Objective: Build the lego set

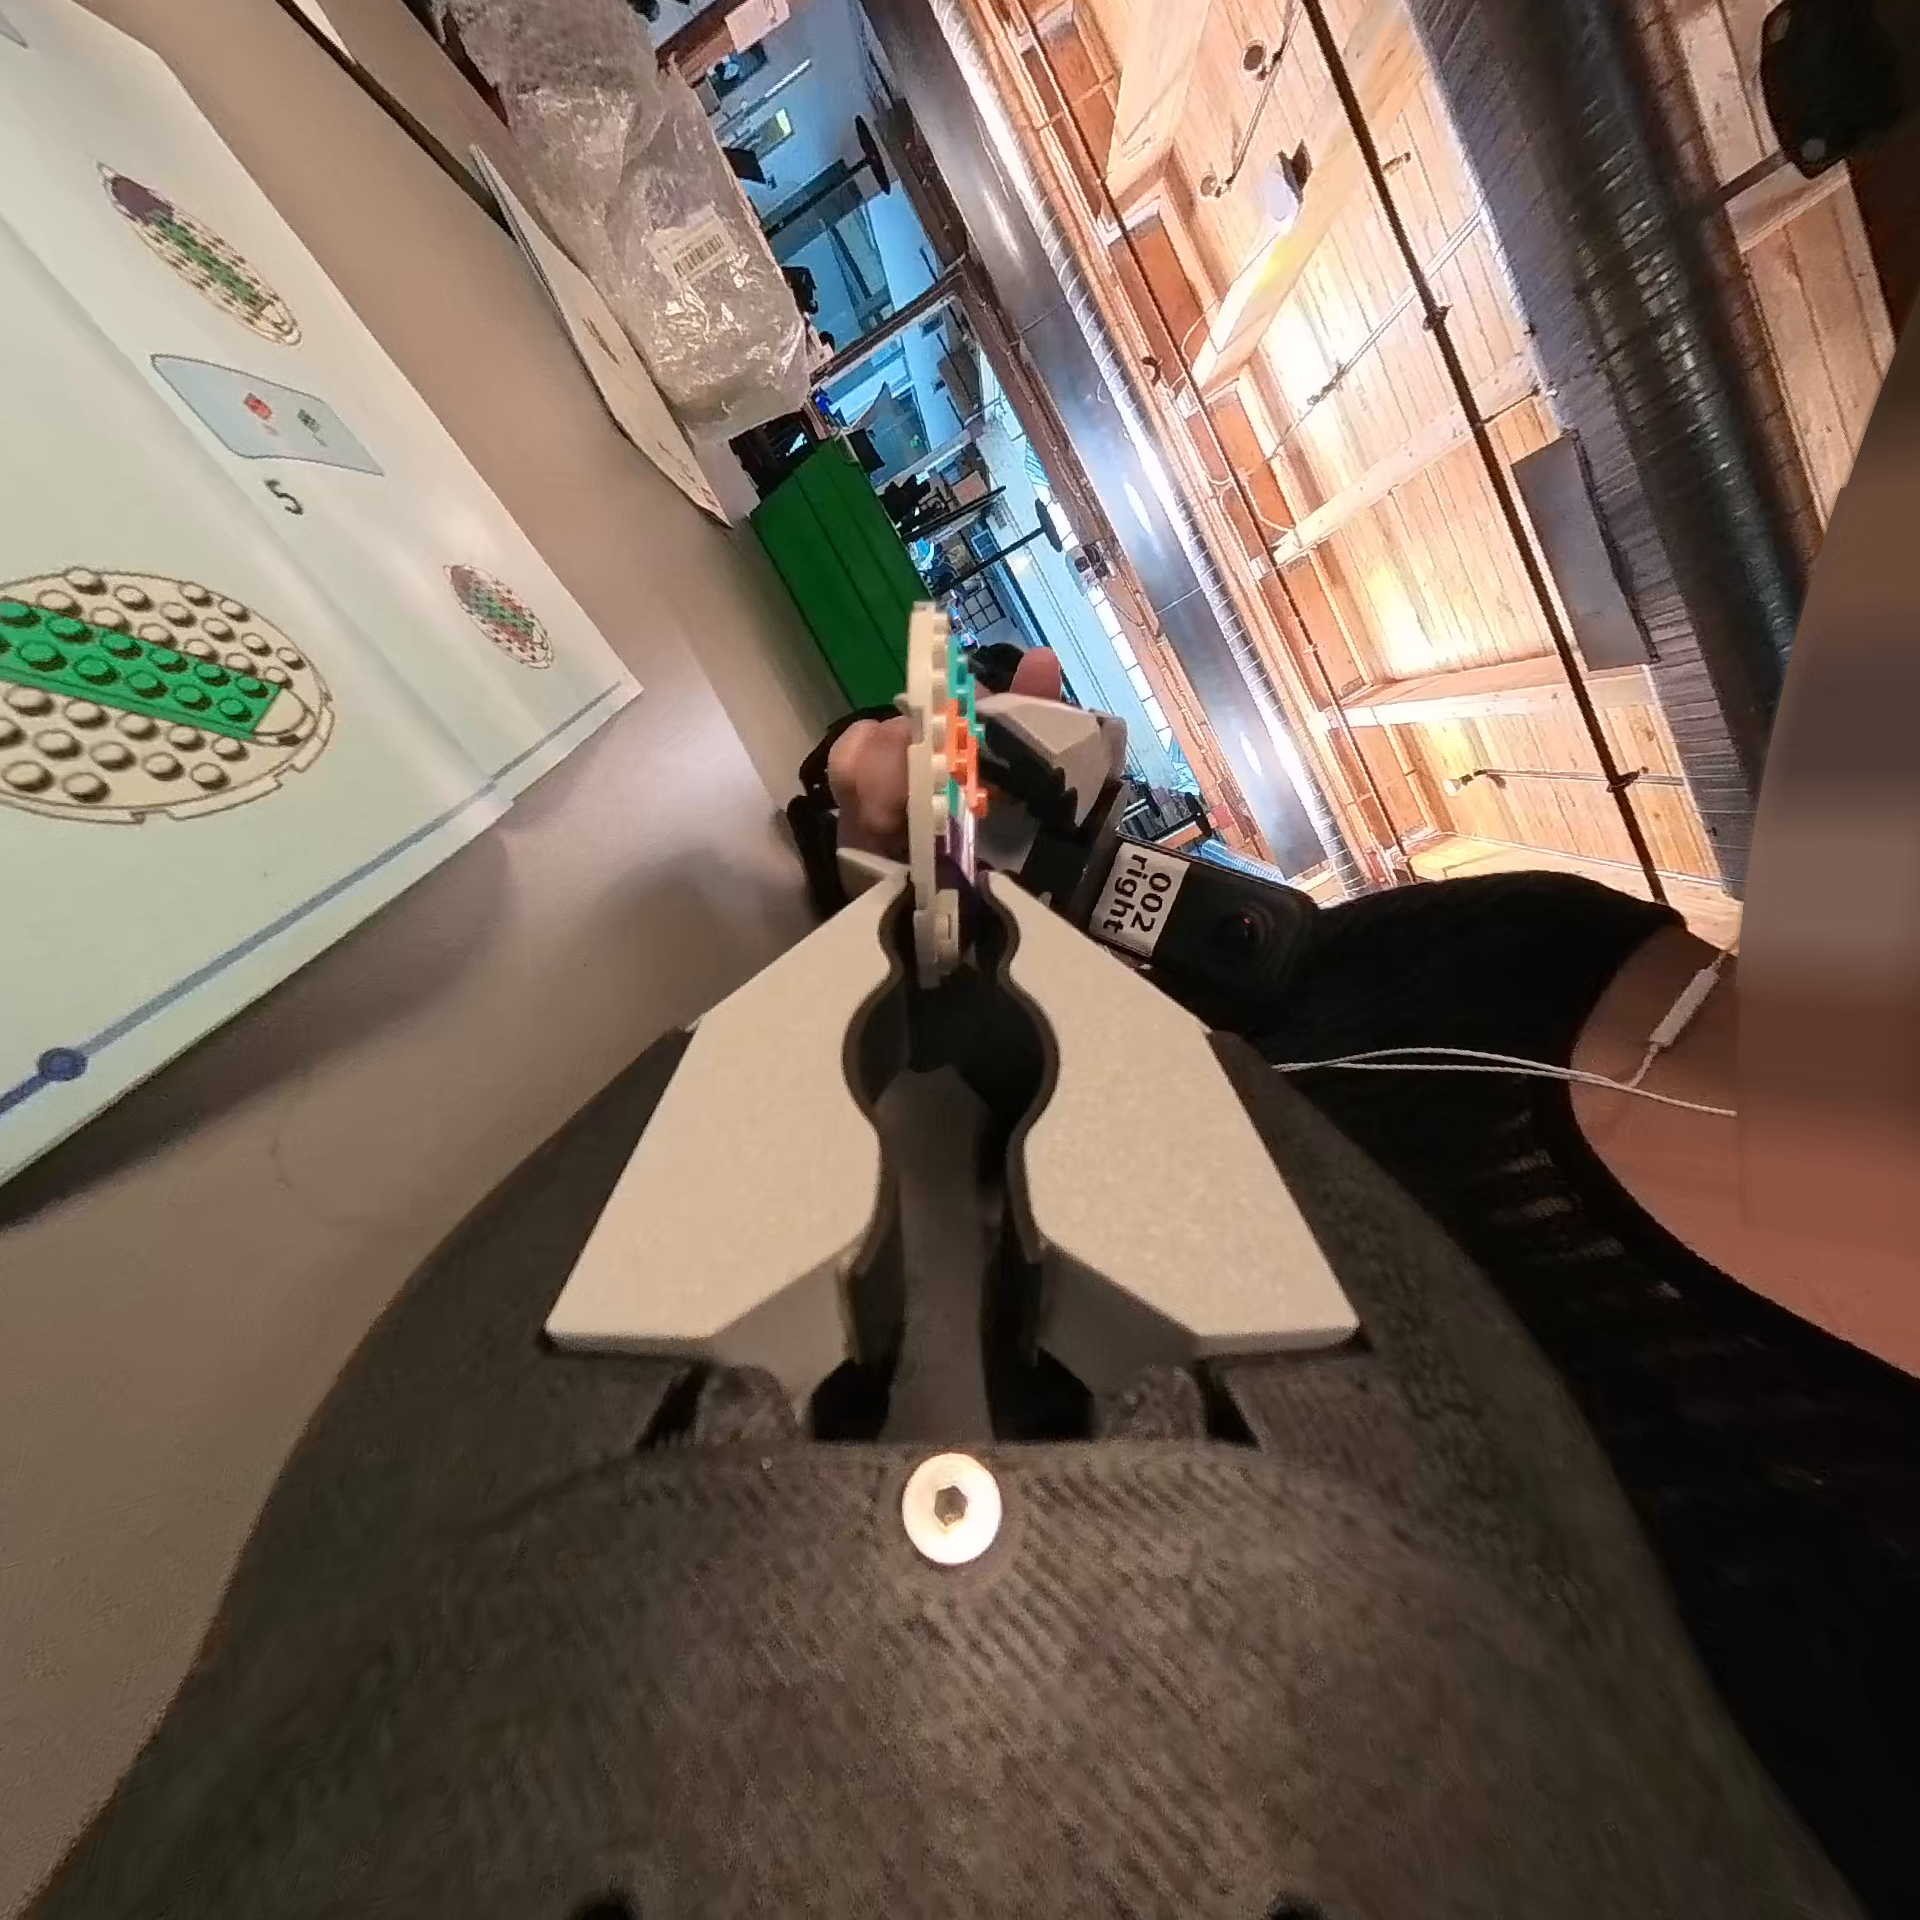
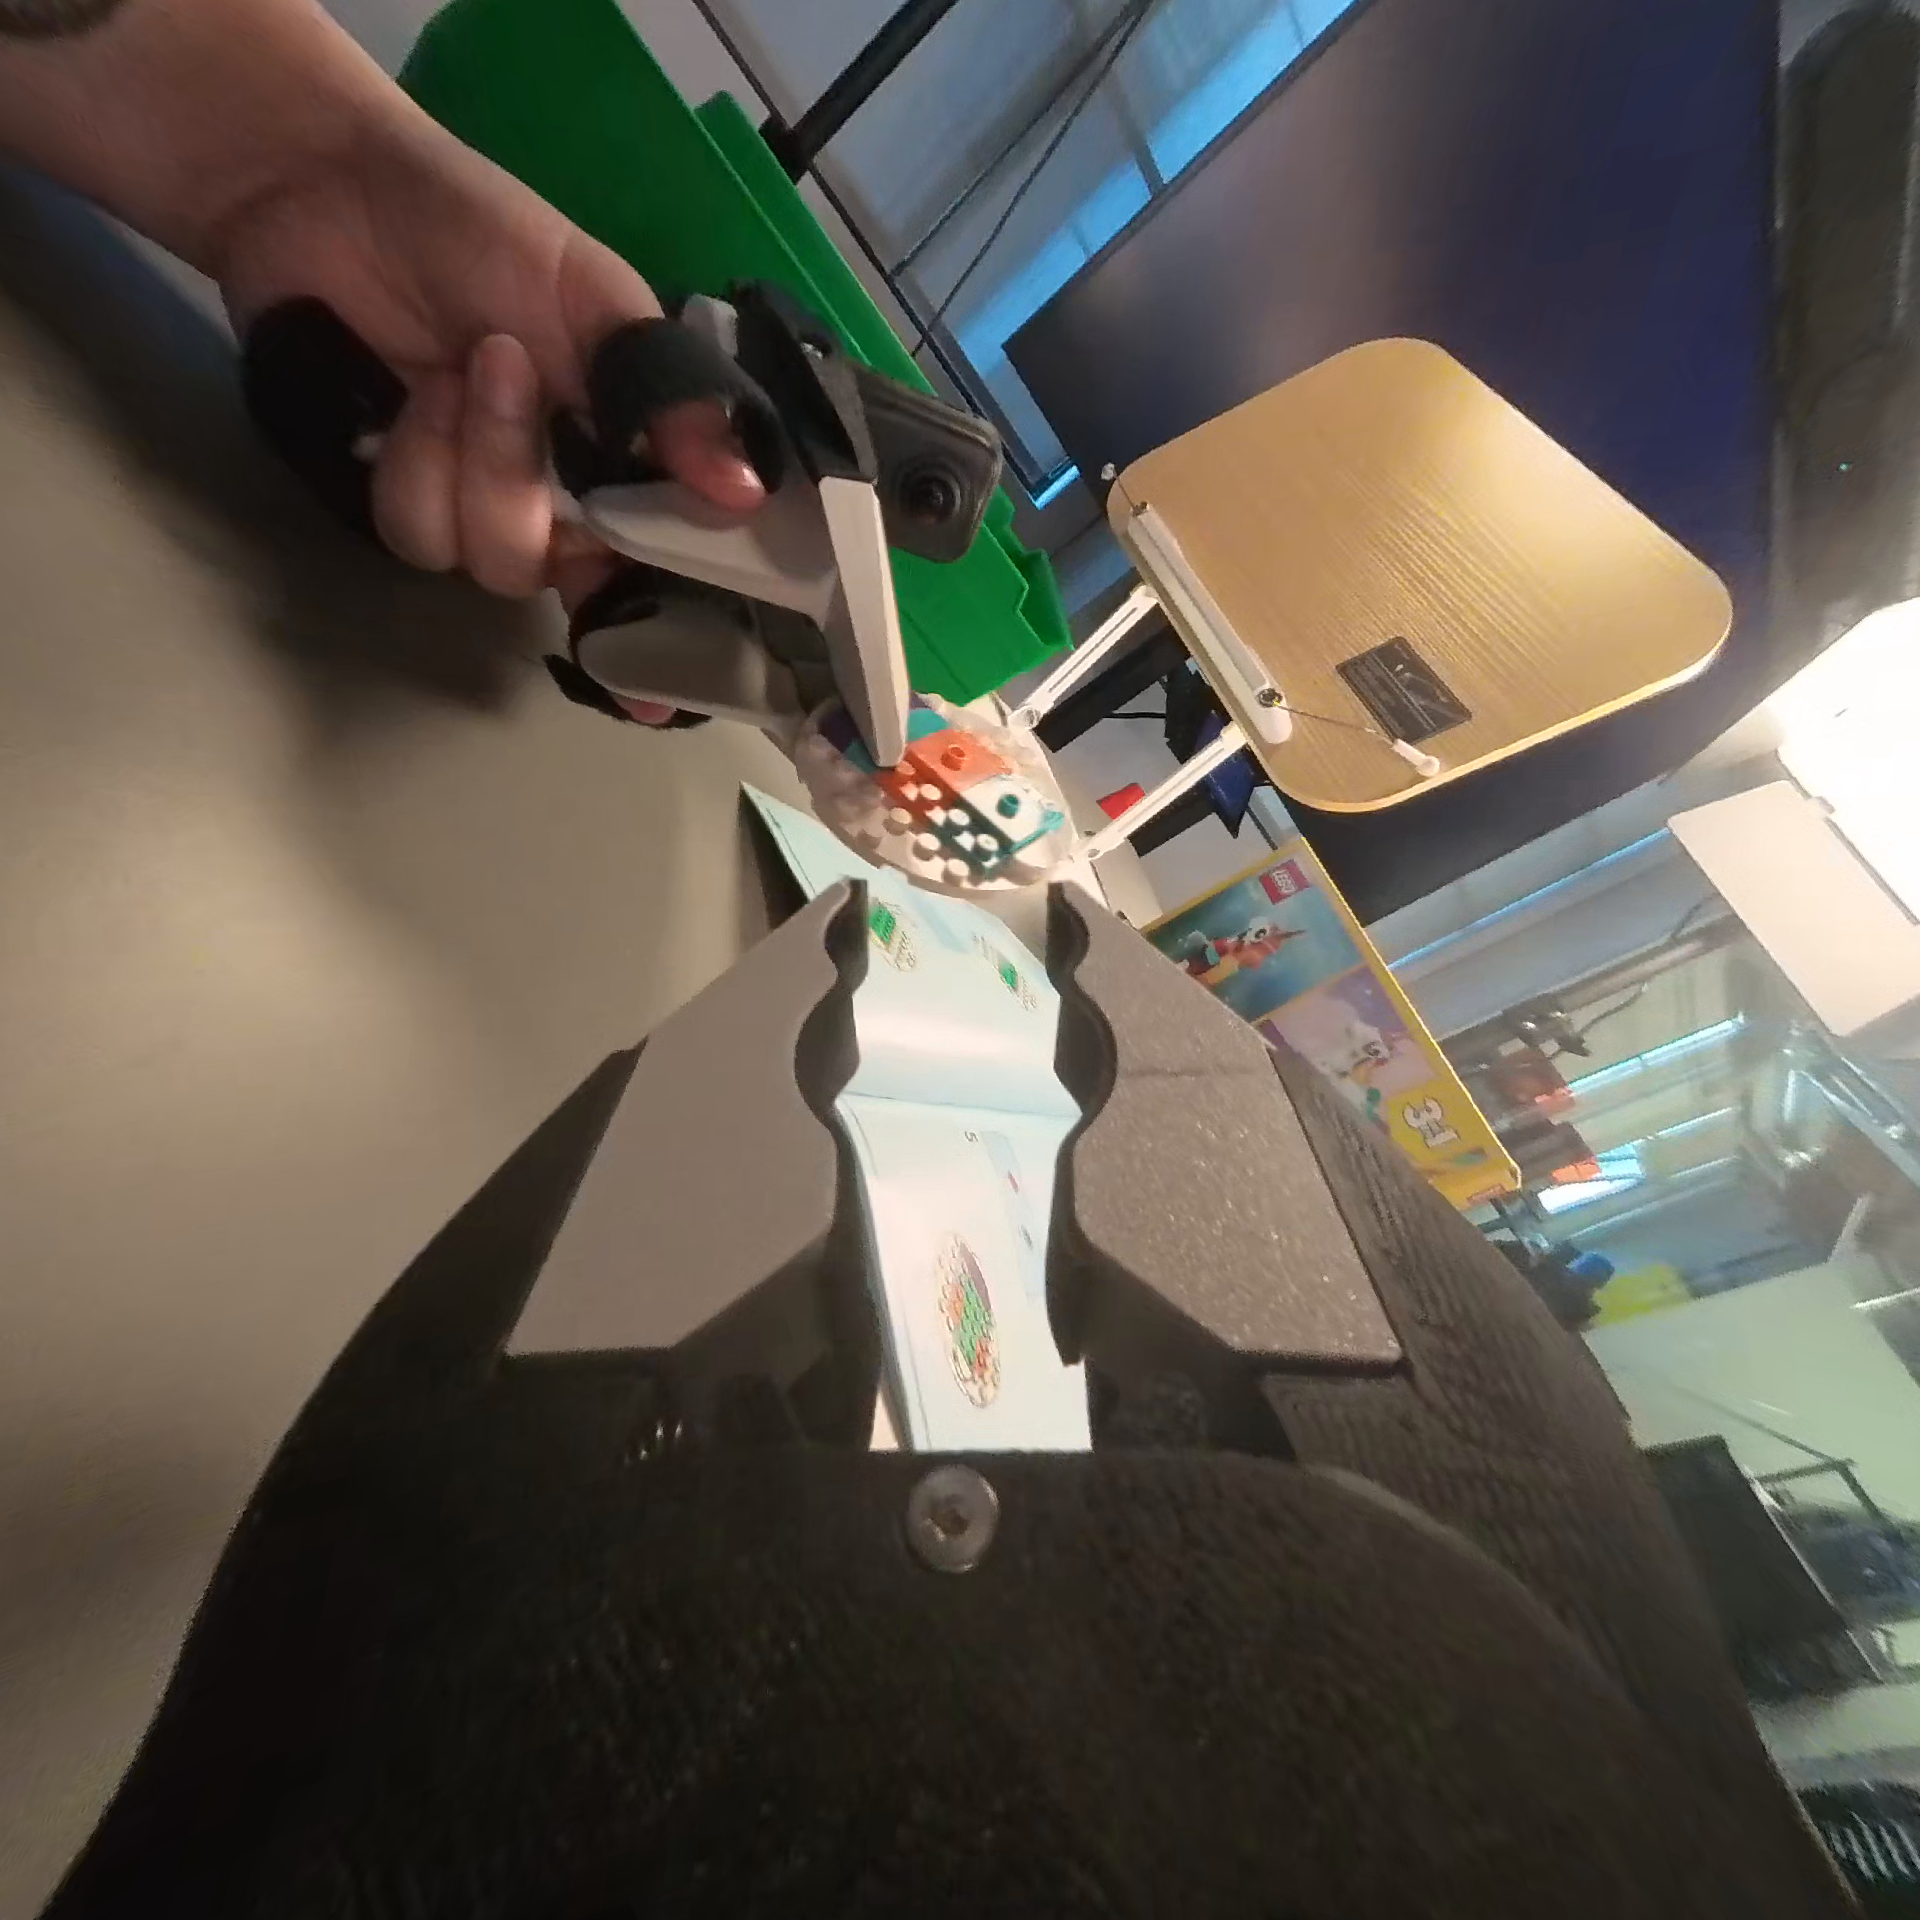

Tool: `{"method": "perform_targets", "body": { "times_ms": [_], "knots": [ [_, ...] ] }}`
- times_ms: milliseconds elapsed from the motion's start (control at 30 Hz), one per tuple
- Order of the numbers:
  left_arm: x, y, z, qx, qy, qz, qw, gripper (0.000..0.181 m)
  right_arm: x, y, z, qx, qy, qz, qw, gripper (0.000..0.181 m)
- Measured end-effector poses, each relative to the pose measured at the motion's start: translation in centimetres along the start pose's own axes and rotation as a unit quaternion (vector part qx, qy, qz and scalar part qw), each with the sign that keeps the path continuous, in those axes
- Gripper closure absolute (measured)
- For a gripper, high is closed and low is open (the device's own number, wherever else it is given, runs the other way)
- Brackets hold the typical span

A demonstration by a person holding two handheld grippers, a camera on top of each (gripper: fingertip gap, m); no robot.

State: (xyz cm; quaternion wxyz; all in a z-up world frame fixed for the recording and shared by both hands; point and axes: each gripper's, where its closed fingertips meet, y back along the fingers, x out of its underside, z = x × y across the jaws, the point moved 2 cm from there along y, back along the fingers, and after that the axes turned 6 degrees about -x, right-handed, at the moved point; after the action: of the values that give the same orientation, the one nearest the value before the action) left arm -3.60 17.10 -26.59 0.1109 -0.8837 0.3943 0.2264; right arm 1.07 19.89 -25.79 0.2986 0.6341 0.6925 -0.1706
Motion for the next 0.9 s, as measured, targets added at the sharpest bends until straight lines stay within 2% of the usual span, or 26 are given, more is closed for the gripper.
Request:
{"method": "perform_targets", "body": {
  "times_ms": [167,300,467,533,600,733,800,900],
  "knots": [
    [0.0,-0.3,1.6,-0.051,0.027,0.006,0.998,0.174,0.5,0.0,0.9,-0.017,0.06,0.023,0.998,0.148],
    [0.0,-0.2,2.2,-0.065,0.052,0.009,0.996,0.174,1.9,0.4,0.0,-0.016,0.004,0.033,0.999,0.153],
    [0.6,-0.5,2.6,-0.084,0.044,0.029,0.995,0.174,7.2,0.9,-3.2,0.069,-0.067,0.164,0.982,0.169],
    [0.8,-0.7,2.7,-0.093,0.038,0.037,0.994,0.174,8.5,0.8,-3.0,0.063,-0.091,0.193,0.975,0.174],
    [0.9,-0.8,2.8,-0.098,0.034,0.042,0.994,0.174,8.0,0.5,-2.3,0.032,-0.111,0.169,0.979,0.174],
    [0.8,-0.8,2.9,-0.097,0.04,0.04,0.994,0.174,3.6,0.3,0.2,-0.058,-0.086,0.035,0.994,0.156],
    [0.8,-0.8,2.8,-0.093,0.043,0.039,0.994,0.174,2.5,0.3,1.1,-0.068,-0.038,0.022,0.997,0.149],
    [1.0,-0.9,2.7,-0.089,0.042,0.046,0.994,0.174,2.4,-0.3,2.1,-0.082,-0.006,0.037,0.996,0.142]
  ]
}}
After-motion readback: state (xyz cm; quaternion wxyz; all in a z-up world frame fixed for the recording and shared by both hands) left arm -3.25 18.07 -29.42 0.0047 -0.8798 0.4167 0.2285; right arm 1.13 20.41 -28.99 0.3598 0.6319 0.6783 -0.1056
